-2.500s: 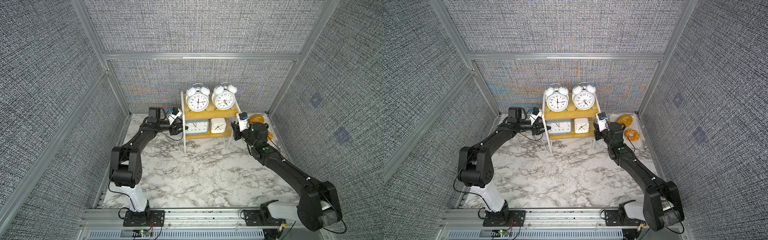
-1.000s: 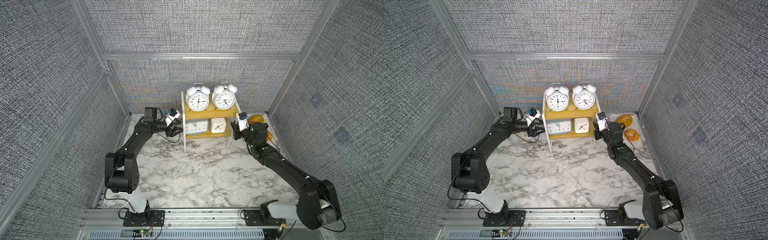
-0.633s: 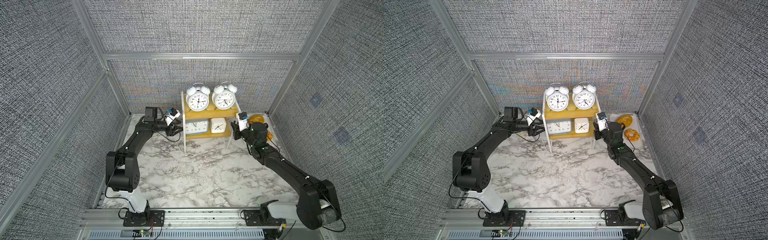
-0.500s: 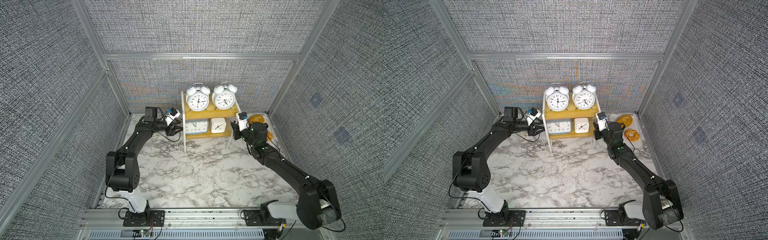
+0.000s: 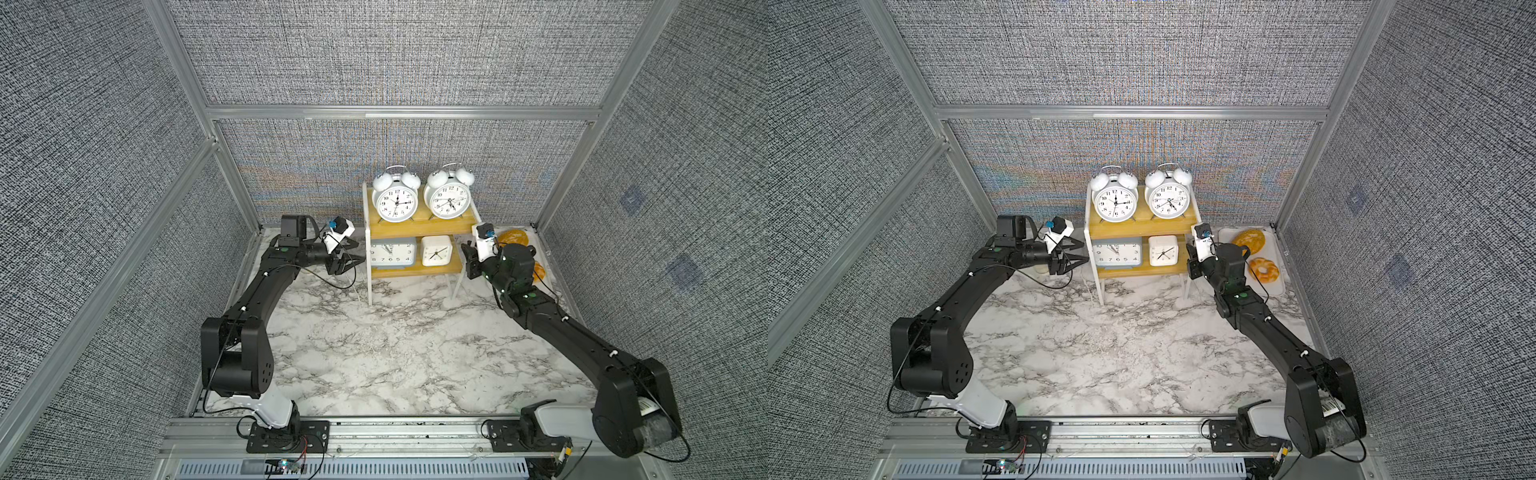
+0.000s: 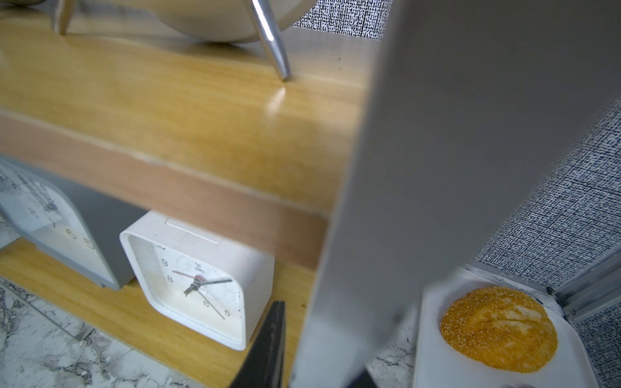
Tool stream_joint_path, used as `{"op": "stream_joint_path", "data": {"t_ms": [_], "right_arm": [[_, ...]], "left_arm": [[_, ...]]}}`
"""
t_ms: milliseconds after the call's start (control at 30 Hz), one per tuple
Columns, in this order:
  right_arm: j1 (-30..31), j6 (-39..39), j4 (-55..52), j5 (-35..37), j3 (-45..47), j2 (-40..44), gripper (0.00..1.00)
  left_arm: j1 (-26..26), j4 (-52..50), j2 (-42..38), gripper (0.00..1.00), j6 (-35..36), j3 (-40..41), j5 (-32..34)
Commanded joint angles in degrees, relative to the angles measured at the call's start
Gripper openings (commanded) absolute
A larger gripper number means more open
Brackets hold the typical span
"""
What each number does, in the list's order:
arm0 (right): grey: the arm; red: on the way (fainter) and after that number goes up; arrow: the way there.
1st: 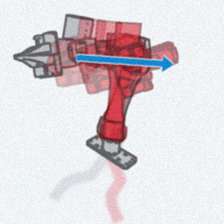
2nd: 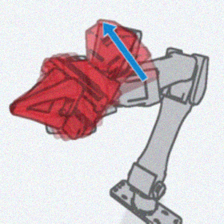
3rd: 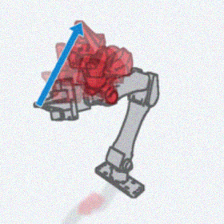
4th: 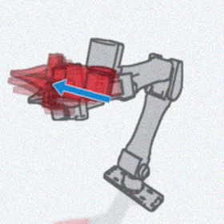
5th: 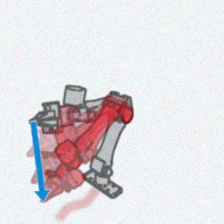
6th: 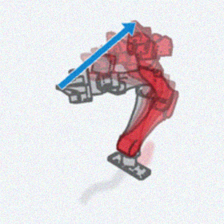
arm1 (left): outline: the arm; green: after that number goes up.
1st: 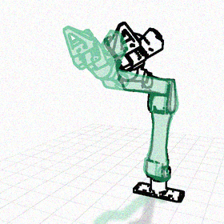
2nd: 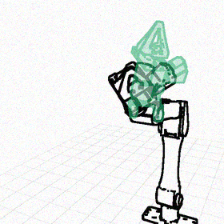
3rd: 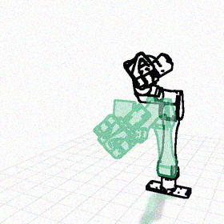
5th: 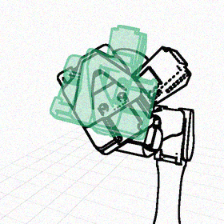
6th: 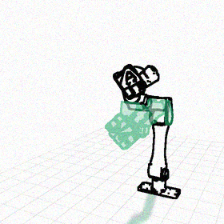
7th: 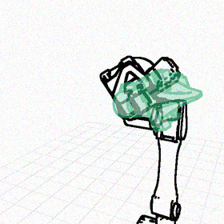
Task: Place the alarm clocks on the shelf by style
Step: Place the alarm on the shelf.
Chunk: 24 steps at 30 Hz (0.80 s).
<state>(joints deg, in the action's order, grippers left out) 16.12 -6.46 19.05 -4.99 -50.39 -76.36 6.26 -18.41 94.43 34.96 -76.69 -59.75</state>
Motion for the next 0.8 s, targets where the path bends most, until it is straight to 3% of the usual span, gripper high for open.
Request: {"op": "stream_joint_path", "data": {"t_ms": [0, 133, 200, 300, 533, 767], "right_arm": [[0.05, 0.63, -2.17, 0.24, -0.44, -0.34, 0.23], [0.05, 0.64, -2.13, 0.25, -0.32, -0.36, 0.23], [0.05, 0.63, -2.17, 0.18, -0.33, -0.45, 0.23], [0.07, 0.70, -2.17, 0.20, -0.48, -0.51, 0.23], [0.05, 0.86, -2.00, 0.03, -0.41, -0.73, 0.23], [0.22, 0.95, -2.17, 0.16, -0.41, -0.78, 0.23]], "left_arm": [[-0.87, 2.54, 0.69, 0.53, -3.83, -0.13, -0.13], [-1.10, 7.08, 0.80, 0.39, -7.46, 0.60, 2.14], [-1.25, 9.19, 0.83, 0.24, -9.01, 1.00, 3.35], [-1.24, 11.43, 1.86, 0.14, -11.53, 0.93, 5.63], [-0.02, 12.35, 5.05, 0.04, -14.19, -1.48, 6.45], [1.91, 11.37, 7.82, 0.04, -14.46, -3.87, 6.33]]}}
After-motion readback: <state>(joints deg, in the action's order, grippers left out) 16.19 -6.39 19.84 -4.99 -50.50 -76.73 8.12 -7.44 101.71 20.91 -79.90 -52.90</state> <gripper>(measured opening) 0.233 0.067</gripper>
